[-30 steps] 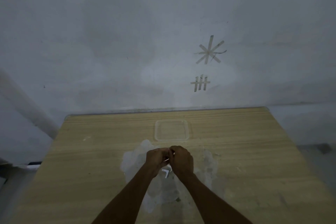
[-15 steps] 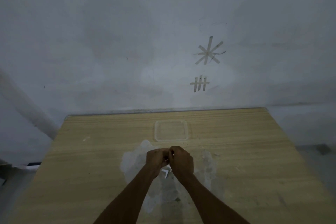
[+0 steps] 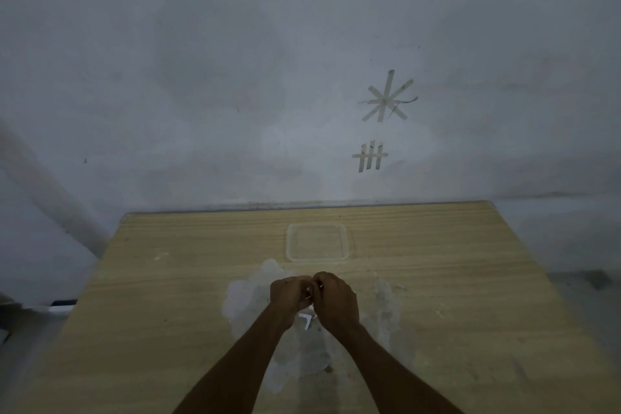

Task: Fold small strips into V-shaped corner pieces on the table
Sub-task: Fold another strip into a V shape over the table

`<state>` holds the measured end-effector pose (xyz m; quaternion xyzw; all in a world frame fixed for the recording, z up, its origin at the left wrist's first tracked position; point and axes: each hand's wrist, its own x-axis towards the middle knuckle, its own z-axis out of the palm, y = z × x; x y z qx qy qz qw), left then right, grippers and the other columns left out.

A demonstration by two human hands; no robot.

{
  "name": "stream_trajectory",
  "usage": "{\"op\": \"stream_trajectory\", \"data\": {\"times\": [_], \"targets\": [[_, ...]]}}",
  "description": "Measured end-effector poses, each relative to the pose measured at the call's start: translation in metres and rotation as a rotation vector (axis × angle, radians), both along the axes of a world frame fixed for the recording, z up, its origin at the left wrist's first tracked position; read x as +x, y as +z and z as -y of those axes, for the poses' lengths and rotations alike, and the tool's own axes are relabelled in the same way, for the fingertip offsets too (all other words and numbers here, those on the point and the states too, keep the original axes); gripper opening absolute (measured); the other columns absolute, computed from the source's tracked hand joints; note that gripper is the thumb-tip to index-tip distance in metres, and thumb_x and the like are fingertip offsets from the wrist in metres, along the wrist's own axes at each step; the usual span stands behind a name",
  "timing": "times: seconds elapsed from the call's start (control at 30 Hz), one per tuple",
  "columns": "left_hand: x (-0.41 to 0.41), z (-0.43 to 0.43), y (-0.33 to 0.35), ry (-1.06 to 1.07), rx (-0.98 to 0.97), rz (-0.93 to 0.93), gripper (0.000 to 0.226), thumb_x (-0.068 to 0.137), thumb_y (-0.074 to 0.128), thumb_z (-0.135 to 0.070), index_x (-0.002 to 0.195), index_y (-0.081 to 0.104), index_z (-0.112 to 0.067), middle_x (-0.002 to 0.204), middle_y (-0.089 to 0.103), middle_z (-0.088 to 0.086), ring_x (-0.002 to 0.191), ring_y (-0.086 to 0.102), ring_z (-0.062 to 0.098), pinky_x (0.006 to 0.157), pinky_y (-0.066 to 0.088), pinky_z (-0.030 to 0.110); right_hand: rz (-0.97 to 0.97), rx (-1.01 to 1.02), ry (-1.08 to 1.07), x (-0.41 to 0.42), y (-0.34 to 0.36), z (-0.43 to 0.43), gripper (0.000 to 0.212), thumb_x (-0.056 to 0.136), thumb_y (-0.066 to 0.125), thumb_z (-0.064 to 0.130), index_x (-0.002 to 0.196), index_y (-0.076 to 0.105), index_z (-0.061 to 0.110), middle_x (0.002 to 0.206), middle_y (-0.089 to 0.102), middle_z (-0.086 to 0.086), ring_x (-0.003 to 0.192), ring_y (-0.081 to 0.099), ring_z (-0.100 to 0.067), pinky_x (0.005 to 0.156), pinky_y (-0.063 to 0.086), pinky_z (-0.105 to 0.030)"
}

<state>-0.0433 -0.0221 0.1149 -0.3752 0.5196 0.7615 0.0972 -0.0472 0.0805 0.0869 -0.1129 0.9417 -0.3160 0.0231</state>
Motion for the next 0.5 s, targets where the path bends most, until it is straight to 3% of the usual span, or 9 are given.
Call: {"op": "stream_trajectory", "data": {"times": [0.23, 0.37, 0.5], "targets": [[-0.0026, 0.0048, -0.003, -0.004, -0.029, 0.02, 0.01, 0.075, 0.061, 0.013, 0.077, 0.067, 0.006, 0.081, 0.063, 0.023, 0.065, 0.061, 0.029, 0.047, 0.056, 0.024, -0.01, -0.08, 0.024, -0.001, -0.0028, -0.0027, 0.02, 0.096, 0.044, 0.02, 0.096, 0.062, 0.009, 0.096, 0.066, -0.007, 0.086, 0.062, -0.025, 0.075, 0.048, -0.038], [-0.0042, 0.0071, -0.0057, 0.024, -0.013, 0.027, 0.015, 0.076, 0.061, 0.013, 0.09, 0.066, 0.011, 0.085, 0.064, 0.026, 0.065, 0.062, 0.03, 0.047, 0.058, 0.025, -0.01, -0.147, 0.041, -0.0015, -0.0036, -0.0042, 0.016, 0.093, 0.049, 0.014, 0.091, 0.063, 0.009, 0.091, 0.068, -0.007, 0.083, 0.062, -0.023, 0.074, 0.049, -0.038], [-0.0047, 0.0088, -0.0093, 0.011, -0.031, 0.024, 0.016, 0.08, 0.062, 0.009, 0.095, 0.066, 0.011, 0.091, 0.065, 0.028, 0.069, 0.063, 0.031, 0.055, 0.059, 0.028, -0.007, -0.219, 0.061, -0.0018, -0.0047, -0.0058, 0.014, 0.091, 0.052, 0.009, 0.085, 0.065, 0.006, 0.085, 0.068, -0.008, 0.078, 0.061, -0.022, 0.069, 0.045, -0.031]]}}
